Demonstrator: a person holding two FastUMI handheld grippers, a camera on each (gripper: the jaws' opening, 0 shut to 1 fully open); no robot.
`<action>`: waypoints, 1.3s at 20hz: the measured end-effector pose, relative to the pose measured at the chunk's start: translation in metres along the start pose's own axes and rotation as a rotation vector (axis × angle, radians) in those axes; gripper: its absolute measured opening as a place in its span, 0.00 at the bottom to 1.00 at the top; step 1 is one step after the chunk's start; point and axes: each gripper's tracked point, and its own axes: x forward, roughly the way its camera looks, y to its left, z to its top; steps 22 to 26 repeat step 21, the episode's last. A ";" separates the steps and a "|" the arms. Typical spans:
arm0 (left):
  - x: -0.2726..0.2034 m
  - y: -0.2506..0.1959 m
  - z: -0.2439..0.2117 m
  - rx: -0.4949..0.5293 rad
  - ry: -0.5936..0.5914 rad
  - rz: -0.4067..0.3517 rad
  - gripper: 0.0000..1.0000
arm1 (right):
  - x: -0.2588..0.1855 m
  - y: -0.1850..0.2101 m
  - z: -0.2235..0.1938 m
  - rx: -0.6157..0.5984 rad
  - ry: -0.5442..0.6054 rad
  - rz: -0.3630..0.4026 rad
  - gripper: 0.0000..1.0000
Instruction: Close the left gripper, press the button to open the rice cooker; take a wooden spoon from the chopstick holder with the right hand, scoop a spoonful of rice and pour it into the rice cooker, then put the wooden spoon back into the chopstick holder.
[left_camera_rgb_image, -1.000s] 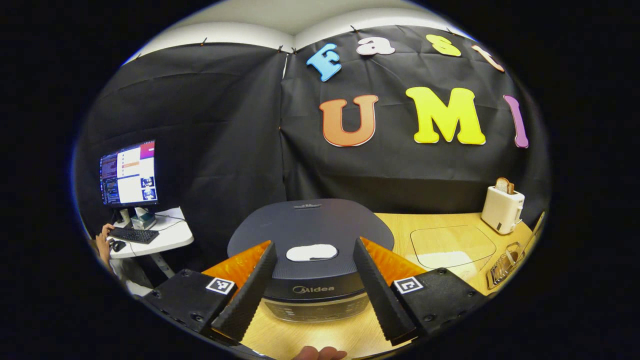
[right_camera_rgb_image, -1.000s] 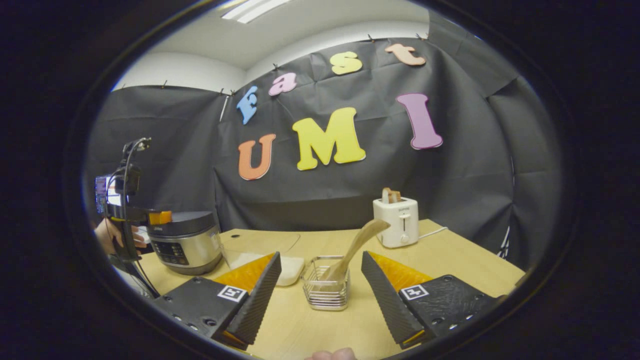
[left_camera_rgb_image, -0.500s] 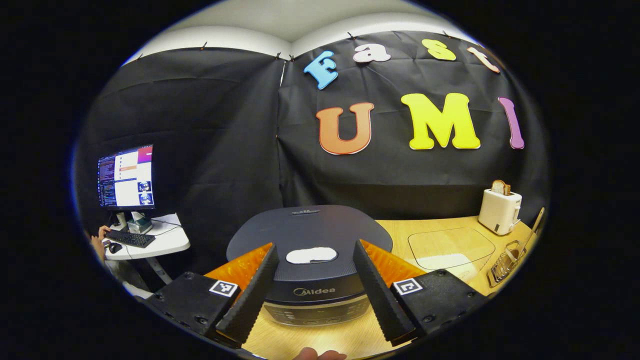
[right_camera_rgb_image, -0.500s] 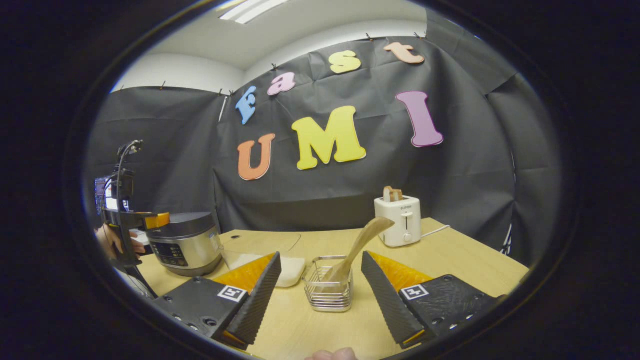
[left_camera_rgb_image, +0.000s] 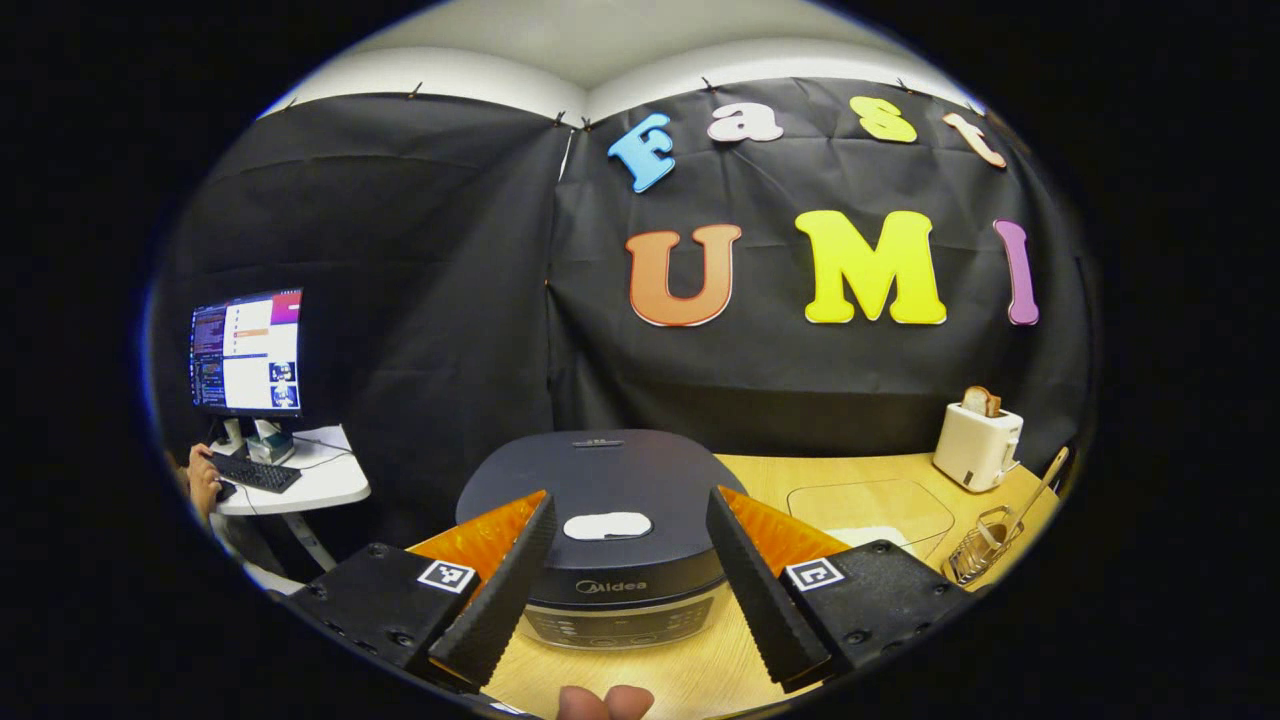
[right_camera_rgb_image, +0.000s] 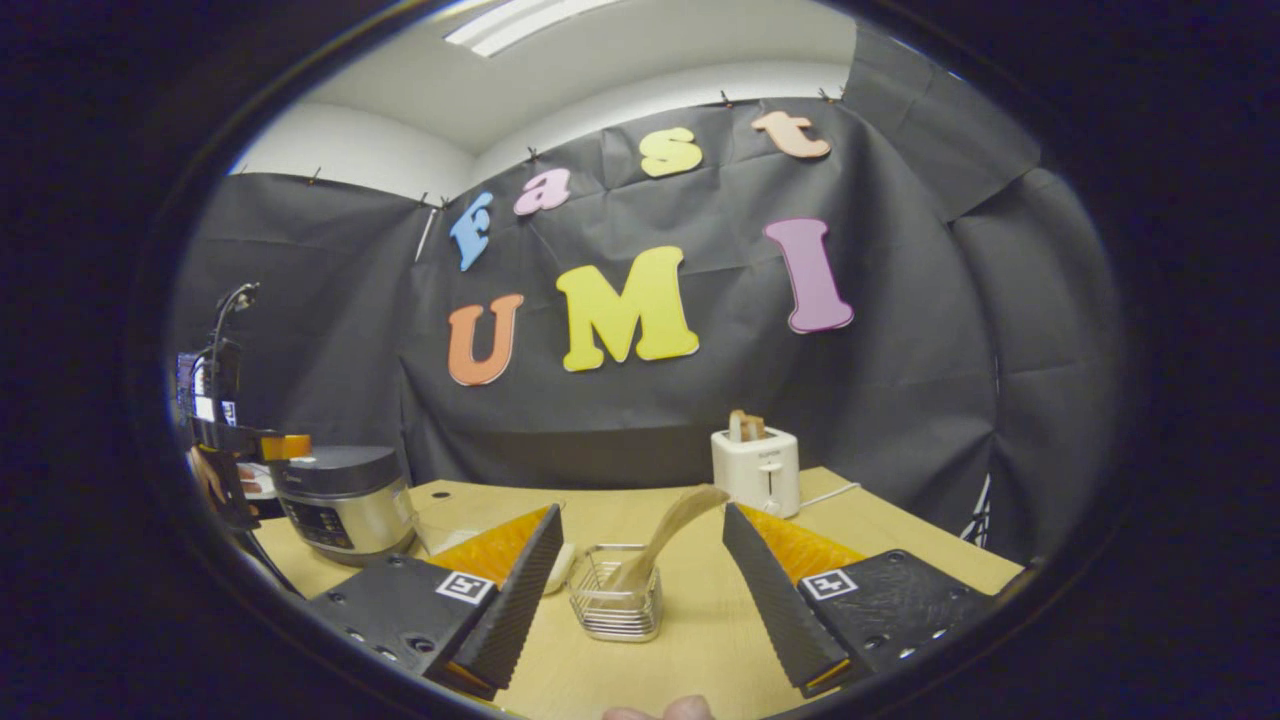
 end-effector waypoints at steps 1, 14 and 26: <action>-0.008 -0.006 0.010 0.018 -0.027 -0.009 0.97 | 0.000 -0.001 0.006 -0.009 -0.010 -0.010 0.95; -0.102 -0.122 0.025 0.054 -0.159 -0.223 0.96 | -0.019 0.014 0.039 -0.082 -0.101 -0.045 0.91; -0.113 -0.129 0.029 0.056 -0.192 -0.212 0.96 | -0.025 0.025 0.047 -0.093 -0.117 -0.069 0.95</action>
